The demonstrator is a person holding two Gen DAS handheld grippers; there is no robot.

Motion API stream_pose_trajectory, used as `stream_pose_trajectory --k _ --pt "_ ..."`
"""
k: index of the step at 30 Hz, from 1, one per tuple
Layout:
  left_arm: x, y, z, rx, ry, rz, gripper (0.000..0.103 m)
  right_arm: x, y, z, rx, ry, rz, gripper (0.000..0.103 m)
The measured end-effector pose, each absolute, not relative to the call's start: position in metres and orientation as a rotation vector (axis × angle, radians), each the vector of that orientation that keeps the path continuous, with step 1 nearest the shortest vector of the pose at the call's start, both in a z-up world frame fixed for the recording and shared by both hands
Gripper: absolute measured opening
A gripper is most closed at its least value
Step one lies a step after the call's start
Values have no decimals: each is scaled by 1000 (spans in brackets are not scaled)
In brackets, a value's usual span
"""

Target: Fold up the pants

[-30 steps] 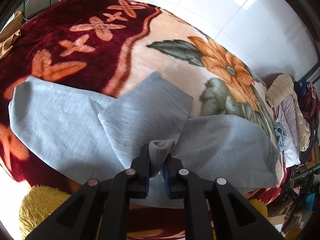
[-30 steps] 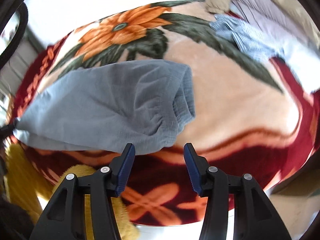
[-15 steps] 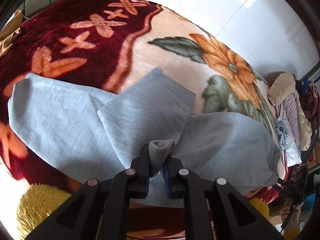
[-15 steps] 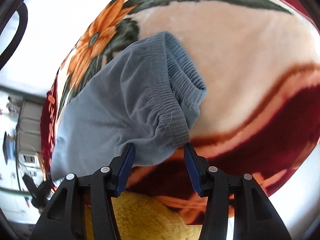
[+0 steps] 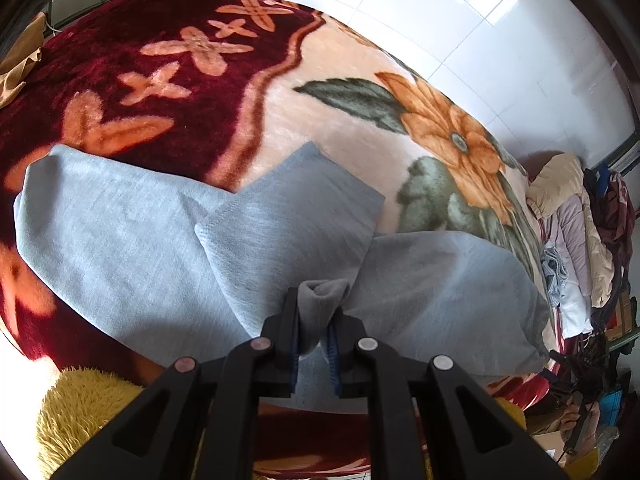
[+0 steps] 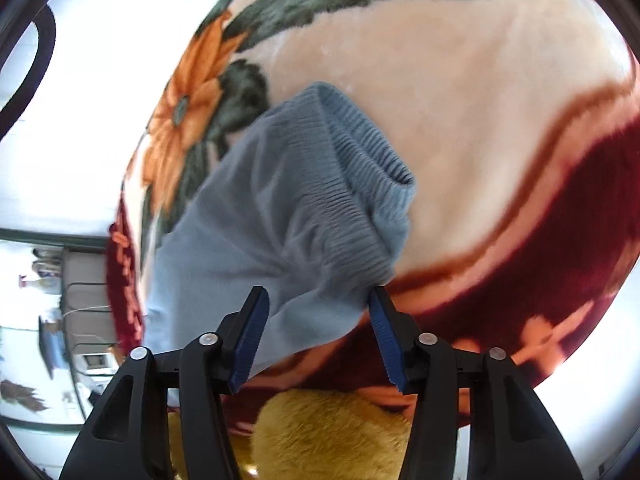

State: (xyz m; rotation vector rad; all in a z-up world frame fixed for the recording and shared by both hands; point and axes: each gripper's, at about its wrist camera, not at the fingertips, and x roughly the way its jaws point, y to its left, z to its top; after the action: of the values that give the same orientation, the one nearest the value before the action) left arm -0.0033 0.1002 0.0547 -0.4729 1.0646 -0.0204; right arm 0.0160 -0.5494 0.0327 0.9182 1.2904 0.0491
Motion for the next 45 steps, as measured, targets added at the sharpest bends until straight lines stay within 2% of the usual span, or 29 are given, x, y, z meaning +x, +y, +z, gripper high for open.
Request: stream_pose_trajectory --k 4,11,13,14,17,25,31,35,41,45 --pt "-3 101 55 -469 1068 -22 11 19 -549 42 815 1310 -39 61" --pt "-1 105 49 -491 1085 -23 11 35 -554 3 942 1409 -152 61" --pt "0 105 51 -484 1089 -28 11 33 -553 -5 1022 1433 -151 41" --pt "1 105 54 -476 1084 -35 11 30 -556 -6 1063 1433 -153 17" --pt "4 104 66 -451 1060 -49 11 36 -559 9 1039 1417 -134 8" --pt "27 99 94 -407 1018 -56 11 101 -556 85 809 1351 -87 7" --pt "32 91 141 -359 921 -59 11 127 -547 149 634 1150 -9 7" --pt "18 84 125 -306 1014 -28 11 111 -553 126 597 1186 -18 7" --pt "-3 79 54 -370 1185 -9 11 80 -567 32 623 1340 -92 7" --pt "-7 70 43 -317 1205 -6 12 73 -565 7 590 1317 -108 7"
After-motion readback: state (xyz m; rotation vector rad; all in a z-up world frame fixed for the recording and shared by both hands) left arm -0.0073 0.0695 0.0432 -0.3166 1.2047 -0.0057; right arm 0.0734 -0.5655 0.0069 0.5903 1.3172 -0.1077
